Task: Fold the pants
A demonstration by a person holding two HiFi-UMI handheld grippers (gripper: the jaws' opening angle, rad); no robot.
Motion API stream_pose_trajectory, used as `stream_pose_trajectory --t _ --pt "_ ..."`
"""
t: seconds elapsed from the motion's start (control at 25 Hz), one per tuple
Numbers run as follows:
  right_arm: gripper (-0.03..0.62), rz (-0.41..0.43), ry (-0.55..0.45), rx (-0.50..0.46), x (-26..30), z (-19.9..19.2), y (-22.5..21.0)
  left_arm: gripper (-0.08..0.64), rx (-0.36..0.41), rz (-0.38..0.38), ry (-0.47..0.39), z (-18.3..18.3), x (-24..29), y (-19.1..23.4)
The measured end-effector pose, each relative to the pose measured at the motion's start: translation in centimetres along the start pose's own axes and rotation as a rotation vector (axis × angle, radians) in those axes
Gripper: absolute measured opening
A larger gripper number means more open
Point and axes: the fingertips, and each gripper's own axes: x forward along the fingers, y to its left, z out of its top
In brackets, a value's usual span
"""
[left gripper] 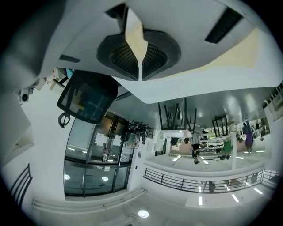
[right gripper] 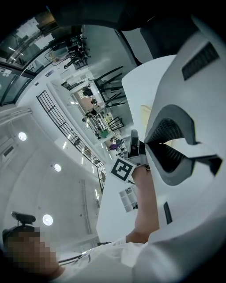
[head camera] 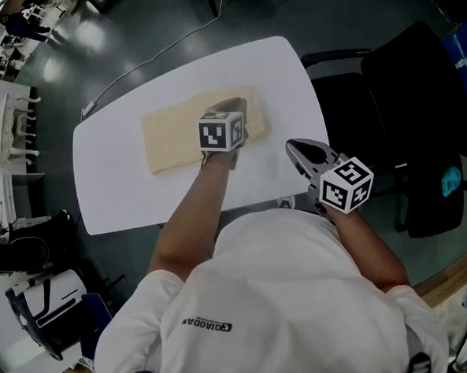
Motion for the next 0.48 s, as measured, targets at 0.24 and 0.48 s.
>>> stream_pose_trajectory --t 0.24,0.48 --pt "0.018 0.03 0.0 -0.033 1.4 0.3 1.0 0.029 -0.086 -0.053 -0.104 1.2 -4.1 0.1" --pt "0.018 0.071 0.005 -0.055 4.0 0.6 3.5 0.028 -0.107 -0.064 -0.159 0.5 -9.6 1.8"
